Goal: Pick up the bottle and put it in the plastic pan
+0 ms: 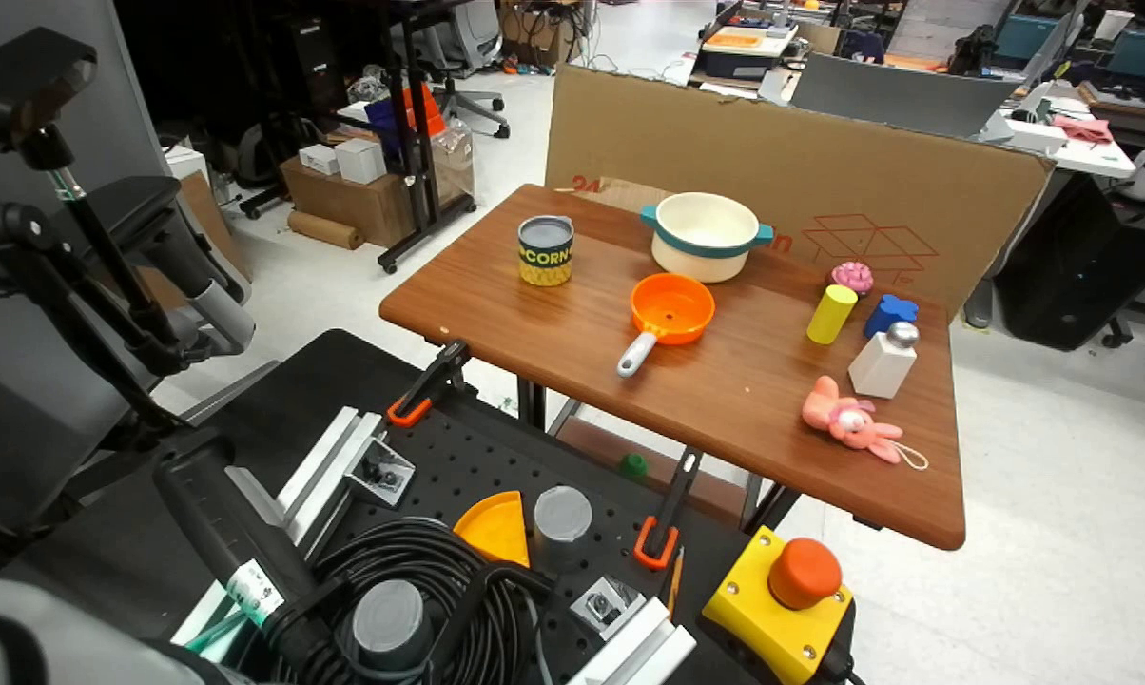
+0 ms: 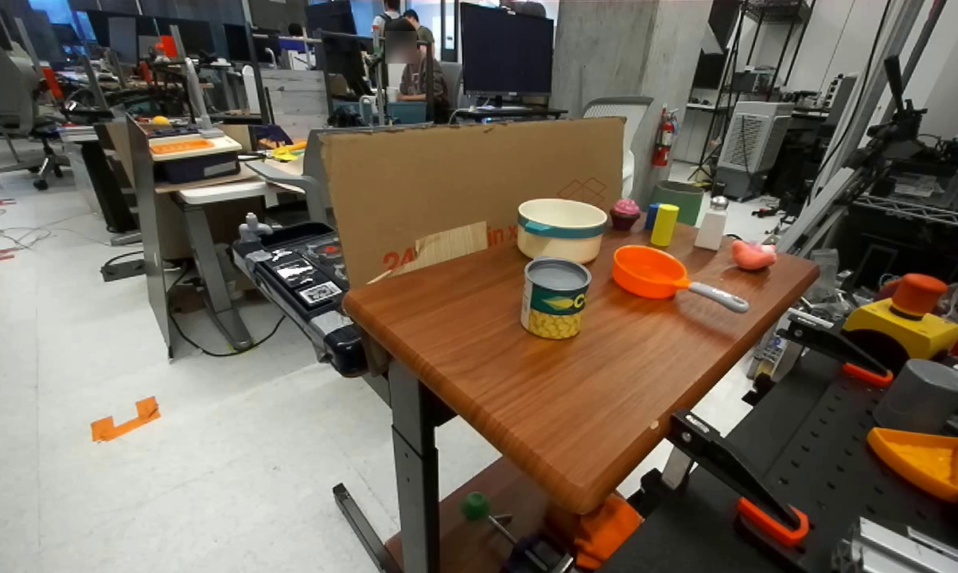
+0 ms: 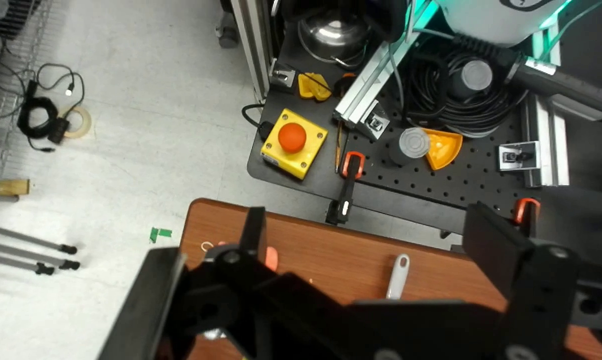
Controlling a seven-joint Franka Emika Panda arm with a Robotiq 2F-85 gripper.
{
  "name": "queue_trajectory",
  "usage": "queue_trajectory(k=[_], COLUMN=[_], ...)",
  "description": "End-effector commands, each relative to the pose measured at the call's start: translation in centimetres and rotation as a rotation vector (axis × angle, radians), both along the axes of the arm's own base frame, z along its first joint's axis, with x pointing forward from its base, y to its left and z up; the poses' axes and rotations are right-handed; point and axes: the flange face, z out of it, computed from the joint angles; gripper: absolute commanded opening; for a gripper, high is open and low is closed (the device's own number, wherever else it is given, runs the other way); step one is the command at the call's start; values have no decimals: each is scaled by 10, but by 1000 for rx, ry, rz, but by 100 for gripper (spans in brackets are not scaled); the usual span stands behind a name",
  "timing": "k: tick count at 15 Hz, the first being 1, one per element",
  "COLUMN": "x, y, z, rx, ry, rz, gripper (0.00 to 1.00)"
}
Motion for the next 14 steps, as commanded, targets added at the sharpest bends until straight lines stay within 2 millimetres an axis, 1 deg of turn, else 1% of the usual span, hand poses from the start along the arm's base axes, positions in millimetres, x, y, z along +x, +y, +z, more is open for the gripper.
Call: queue_trajectory(k=[1,4,7,11,12,14], x=[5,9,15,26,29,38], y=[-1,-4,-7,-11,-12,-15], z=[15,26,30,24,23,20], rx=[-37,-82,-78,-46,-42,-47], ry=[75,74,93,72,52,-28], rz=[-176,-297,-302,-259,-251,-291], gripper=[100,100,100,100,100,100])
